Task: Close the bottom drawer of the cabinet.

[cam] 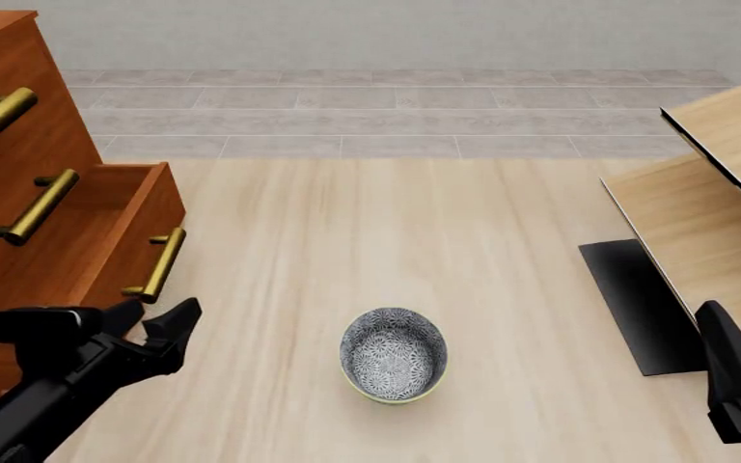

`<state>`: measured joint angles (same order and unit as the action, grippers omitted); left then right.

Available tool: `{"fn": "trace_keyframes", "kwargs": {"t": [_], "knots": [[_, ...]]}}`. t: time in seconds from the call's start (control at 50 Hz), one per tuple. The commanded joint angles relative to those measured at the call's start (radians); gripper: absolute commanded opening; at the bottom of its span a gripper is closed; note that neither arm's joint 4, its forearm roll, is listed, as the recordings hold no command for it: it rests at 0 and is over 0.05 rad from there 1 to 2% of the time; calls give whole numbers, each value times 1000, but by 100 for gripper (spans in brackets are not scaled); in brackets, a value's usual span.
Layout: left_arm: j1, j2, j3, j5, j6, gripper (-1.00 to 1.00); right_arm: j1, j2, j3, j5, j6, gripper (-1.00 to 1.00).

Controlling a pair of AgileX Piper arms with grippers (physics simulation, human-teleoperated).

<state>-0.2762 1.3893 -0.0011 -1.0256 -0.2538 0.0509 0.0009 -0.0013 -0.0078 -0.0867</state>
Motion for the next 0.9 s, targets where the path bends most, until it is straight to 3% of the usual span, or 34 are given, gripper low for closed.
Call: {"fn": "trace_keyframes", "kwargs": {"t": [0.02, 0.28, 0.32, 0.9], "knots": [[-10, 116, -2, -87, -27, 100, 1, 0, 0, -1, -4, 100], [-9, 216, -7, -164, -56, 100, 2, 0, 0, -3, -5, 100], [39, 214, -10, -174, -42, 100, 2, 0, 0, -3, -5, 100], [163, 296, -82, -158, 47, 100, 8, 0, 0, -2, -4, 100]]}}
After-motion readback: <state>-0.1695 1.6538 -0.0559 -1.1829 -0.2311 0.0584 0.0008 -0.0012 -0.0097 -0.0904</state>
